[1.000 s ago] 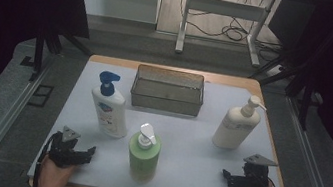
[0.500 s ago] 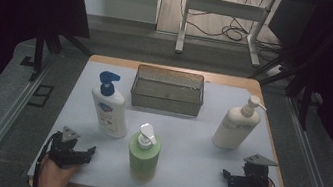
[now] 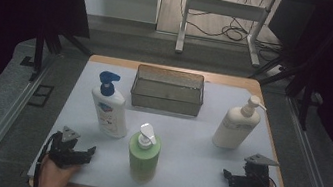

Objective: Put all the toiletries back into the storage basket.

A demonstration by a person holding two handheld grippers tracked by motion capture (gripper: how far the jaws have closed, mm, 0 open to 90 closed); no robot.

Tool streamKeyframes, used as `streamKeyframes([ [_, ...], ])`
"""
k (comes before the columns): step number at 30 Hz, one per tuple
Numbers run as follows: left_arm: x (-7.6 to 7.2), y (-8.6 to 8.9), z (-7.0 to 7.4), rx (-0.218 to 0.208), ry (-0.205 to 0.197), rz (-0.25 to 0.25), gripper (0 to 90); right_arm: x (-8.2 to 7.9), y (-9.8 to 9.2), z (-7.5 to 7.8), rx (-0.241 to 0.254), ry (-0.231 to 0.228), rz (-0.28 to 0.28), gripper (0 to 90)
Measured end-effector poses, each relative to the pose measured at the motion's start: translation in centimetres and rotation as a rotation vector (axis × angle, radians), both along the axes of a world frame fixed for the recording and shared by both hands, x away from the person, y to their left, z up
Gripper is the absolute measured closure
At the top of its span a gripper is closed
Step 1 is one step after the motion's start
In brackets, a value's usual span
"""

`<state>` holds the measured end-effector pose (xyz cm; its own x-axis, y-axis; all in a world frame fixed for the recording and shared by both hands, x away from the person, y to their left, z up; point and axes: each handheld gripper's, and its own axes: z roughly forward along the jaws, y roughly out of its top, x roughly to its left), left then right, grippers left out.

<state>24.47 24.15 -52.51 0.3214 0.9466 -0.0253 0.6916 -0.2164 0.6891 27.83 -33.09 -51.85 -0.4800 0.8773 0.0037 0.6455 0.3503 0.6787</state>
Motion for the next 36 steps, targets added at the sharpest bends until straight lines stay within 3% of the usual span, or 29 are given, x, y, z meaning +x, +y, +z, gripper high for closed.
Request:
streamKeyframes([
  [10,0.3,0.1,0.2,0.009,0.024,-0.02,12.1,0.1,-0.4,0.4,0.027,0.014,0.018,6.3],
  [21,0.4,0.1,0.2,0.005,0.021,-0.026,12.0,0.6,-0.9,1.5,0.054,-0.015,0.037,11.9],
  [32,0.5,0.1,0.2,0.001,0.021,-0.027,12.0,1.7,-2.0,2.8,0.081,-0.02,-0.008,13.8],
  [36,0.5,0.2,0.1,0.002,0.018,-0.027,12.0,2.3,-2.3,3.2,0.069,-0.024,-0.032,14.3],
])
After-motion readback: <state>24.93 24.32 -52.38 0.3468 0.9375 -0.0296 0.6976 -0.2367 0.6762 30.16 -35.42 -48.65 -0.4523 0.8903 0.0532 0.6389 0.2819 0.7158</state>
